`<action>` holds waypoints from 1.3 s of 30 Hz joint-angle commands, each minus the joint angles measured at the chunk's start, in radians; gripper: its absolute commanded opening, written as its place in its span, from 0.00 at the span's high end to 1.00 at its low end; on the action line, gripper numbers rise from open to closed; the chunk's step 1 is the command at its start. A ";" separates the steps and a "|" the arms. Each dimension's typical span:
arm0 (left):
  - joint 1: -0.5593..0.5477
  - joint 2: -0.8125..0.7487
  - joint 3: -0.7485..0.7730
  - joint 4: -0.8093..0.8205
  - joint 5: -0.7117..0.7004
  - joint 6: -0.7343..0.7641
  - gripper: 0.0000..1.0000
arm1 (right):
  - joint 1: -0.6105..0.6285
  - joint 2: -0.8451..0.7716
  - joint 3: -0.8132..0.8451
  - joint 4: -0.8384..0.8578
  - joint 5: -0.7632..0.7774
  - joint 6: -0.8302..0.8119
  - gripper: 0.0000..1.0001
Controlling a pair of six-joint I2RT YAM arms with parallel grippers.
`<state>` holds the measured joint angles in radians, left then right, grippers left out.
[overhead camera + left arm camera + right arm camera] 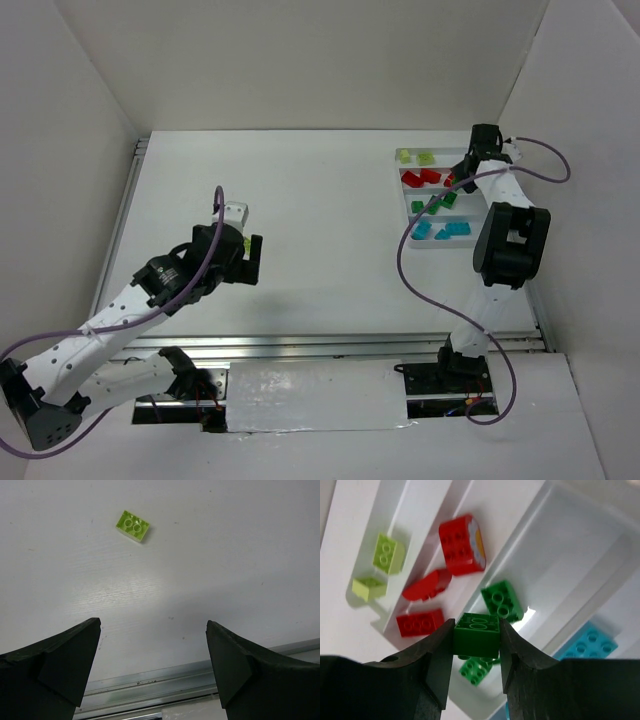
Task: Sort the legos into containers by color
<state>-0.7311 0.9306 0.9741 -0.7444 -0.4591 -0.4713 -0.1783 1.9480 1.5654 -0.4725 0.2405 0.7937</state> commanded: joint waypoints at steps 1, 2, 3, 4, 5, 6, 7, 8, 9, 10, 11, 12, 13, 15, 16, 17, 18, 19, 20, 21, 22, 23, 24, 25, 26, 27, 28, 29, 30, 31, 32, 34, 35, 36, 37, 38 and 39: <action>-0.001 0.020 0.017 0.034 0.003 0.011 0.00 | -0.044 0.070 0.125 -0.090 0.088 -0.022 0.99; -0.001 0.031 0.017 0.034 0.007 0.010 0.00 | -0.061 0.083 0.158 -0.098 0.091 -0.022 0.94; -0.001 0.033 0.015 0.033 0.014 0.010 0.00 | -0.066 0.095 0.168 -0.103 0.092 -0.033 0.94; -0.001 0.036 0.011 0.037 0.022 0.014 0.00 | -0.073 0.112 0.179 -0.109 0.105 -0.036 0.94; -0.001 0.039 0.011 0.036 0.023 0.014 0.01 | -0.084 0.120 0.195 -0.126 0.112 -0.037 0.93; -0.001 0.037 0.011 0.033 0.014 0.013 0.00 | -0.089 0.129 0.199 -0.126 0.118 -0.037 0.92; -0.001 0.037 0.009 0.033 0.013 0.013 0.00 | -0.096 0.129 0.196 -0.121 0.114 -0.040 0.90; -0.001 0.033 0.009 0.036 0.014 0.016 0.00 | -0.102 0.127 0.183 -0.111 0.094 -0.042 0.87; -0.001 0.031 0.008 0.040 0.017 0.017 0.00 | -0.111 0.129 0.179 -0.100 0.083 -0.044 0.86; -0.001 0.030 0.008 0.042 0.022 0.019 0.00 | -0.112 0.131 0.177 -0.101 0.076 -0.042 0.86; -0.001 0.030 0.006 0.043 0.023 0.020 0.01 | -0.113 0.131 0.174 -0.101 0.068 -0.042 0.85; -0.001 0.033 0.005 0.042 0.020 0.020 0.00 | -0.113 0.132 0.170 -0.098 0.062 -0.042 0.85; -0.001 0.037 0.008 0.039 0.017 0.019 0.00 | -0.115 0.131 0.163 -0.089 0.053 -0.042 0.82; -0.001 0.045 0.009 0.036 0.017 0.019 0.01 | -0.113 0.141 0.156 -0.075 0.028 -0.048 0.78; -0.001 0.045 0.008 0.036 0.017 0.019 0.00 | -0.113 0.146 0.160 -0.078 0.022 -0.048 0.76; -0.001 0.048 0.006 0.036 0.017 0.019 0.01 | -0.115 0.152 0.171 -0.087 0.019 -0.048 0.72; -0.001 0.048 0.008 0.036 0.017 0.017 0.00 | -0.115 0.163 0.176 -0.089 0.013 -0.048 0.70; -0.001 0.050 0.008 0.034 0.017 0.017 0.00 | -0.113 0.166 0.180 -0.092 0.003 -0.053 0.63; -0.001 0.050 0.005 0.036 0.019 0.017 0.00 | -0.113 0.170 0.183 -0.100 0.000 -0.050 0.58; -0.001 0.051 0.006 0.037 0.019 0.019 0.00 | -0.113 0.170 0.174 -0.101 0.002 -0.048 0.48; -0.001 0.051 0.005 0.037 0.017 0.017 0.00 | -0.113 0.164 0.168 -0.098 0.002 -0.042 0.45; 0.001 0.053 0.008 0.037 0.016 0.019 0.00 | -0.110 0.155 0.160 -0.091 0.000 -0.042 0.41; 0.001 0.056 0.006 0.034 0.014 0.019 0.01 | -0.112 0.152 0.148 -0.083 -0.001 -0.042 0.36; 0.001 0.056 0.005 0.036 0.013 0.019 0.01 | -0.112 0.147 0.150 -0.084 -0.001 -0.040 0.34; 0.001 0.056 0.006 0.036 0.011 0.017 0.00 | -0.112 0.149 0.154 -0.090 0.000 -0.039 0.32; 0.001 0.059 0.005 0.034 0.010 0.016 0.00 | -0.110 0.149 0.172 -0.101 0.006 -0.039 0.30; 0.001 0.059 0.003 0.034 0.008 0.014 0.00 | -0.112 0.150 0.182 -0.123 0.013 -0.036 0.30; 0.001 0.059 0.003 0.034 0.002 0.010 0.00 | -0.110 0.141 0.188 -0.127 0.013 -0.036 0.29; 0.001 0.057 0.005 0.033 -0.001 0.010 0.00 | -0.107 0.132 0.188 -0.130 0.010 -0.033 0.29; 0.002 0.059 0.003 0.033 -0.006 0.007 0.01 | -0.104 0.118 0.182 -0.129 0.003 -0.030 0.29; 0.005 0.060 0.005 0.030 -0.015 -0.001 0.00 | -0.093 0.082 0.167 -0.123 -0.009 -0.030 0.29; 0.016 0.062 0.008 0.027 -0.026 -0.010 0.00 | -0.073 0.008 0.151 -0.112 -0.015 -0.033 0.28; 0.034 0.065 0.011 0.024 -0.032 -0.021 0.01 | -0.044 -0.020 0.144 -0.107 -0.018 -0.036 0.28; 0.044 0.069 0.014 0.022 -0.033 -0.027 0.00 | -0.029 -0.047 0.122 -0.104 -0.021 -0.040 0.26; 0.067 0.071 0.018 0.022 -0.032 -0.038 0.01 | 0.011 -0.108 0.111 -0.103 -0.026 -0.050 0.26; 0.078 0.073 0.021 0.022 -0.023 -0.043 0.01 | 0.034 -0.144 0.079 -0.097 -0.030 -0.057 0.22; 0.088 0.074 0.023 0.023 -0.016 -0.046 0.00 | 0.054 -0.218 0.061 -0.085 -0.035 -0.071 0.22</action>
<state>-0.6743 1.0004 0.9741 -0.7330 -0.4625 -0.4835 -0.2028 1.9465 1.6489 -0.5873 0.2199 0.7418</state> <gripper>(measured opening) 0.994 0.771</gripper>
